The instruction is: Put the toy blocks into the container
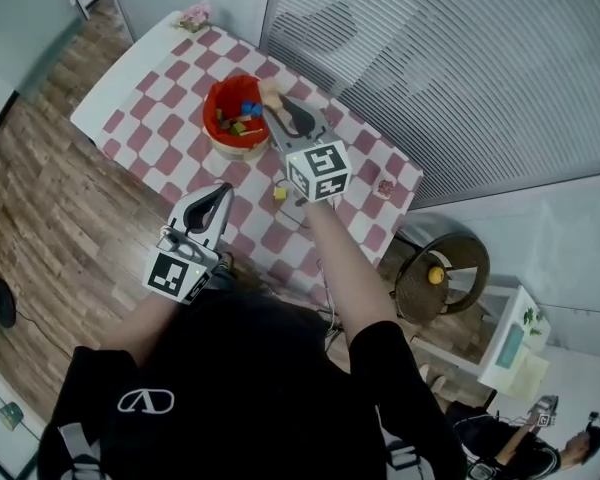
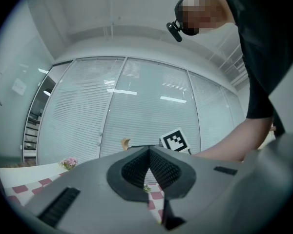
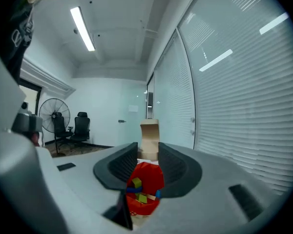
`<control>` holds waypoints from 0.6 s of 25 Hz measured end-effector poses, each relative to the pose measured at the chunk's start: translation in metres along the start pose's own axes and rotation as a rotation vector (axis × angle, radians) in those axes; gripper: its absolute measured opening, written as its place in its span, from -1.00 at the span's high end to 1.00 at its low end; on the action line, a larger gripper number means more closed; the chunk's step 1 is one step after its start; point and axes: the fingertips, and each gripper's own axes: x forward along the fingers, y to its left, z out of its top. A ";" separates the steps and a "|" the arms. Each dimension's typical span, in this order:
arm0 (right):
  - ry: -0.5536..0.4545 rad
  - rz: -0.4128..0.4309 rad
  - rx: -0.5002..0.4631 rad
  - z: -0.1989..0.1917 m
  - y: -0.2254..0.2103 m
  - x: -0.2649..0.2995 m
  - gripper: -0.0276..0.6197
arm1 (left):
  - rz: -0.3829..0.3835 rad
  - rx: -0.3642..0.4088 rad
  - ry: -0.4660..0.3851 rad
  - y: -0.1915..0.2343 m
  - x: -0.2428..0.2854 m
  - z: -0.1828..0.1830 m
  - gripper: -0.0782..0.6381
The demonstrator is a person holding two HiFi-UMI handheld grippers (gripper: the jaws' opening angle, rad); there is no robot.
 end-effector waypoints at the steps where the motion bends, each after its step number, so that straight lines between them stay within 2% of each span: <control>1: 0.031 0.006 0.008 -0.010 0.000 0.012 0.50 | 0.009 -0.001 -0.006 0.003 -0.002 0.001 0.76; 7: 0.221 0.028 0.042 -0.071 -0.001 0.058 0.50 | 0.049 -0.013 0.015 0.017 -0.015 -0.009 0.76; 12: 0.301 0.065 0.044 -0.089 0.000 0.076 0.48 | 0.047 -0.020 0.023 0.016 -0.014 -0.007 0.76; 13: 0.298 0.063 0.045 -0.090 -0.002 0.080 0.43 | 0.048 -0.017 0.013 0.016 -0.013 -0.004 0.76; 14: 0.290 0.060 0.044 -0.089 -0.003 0.083 0.04 | 0.051 -0.018 0.009 0.016 -0.012 -0.003 0.76; 15: 0.280 0.057 0.042 -0.087 -0.004 0.084 -0.17 | 0.053 -0.021 0.011 0.015 -0.012 -0.004 0.76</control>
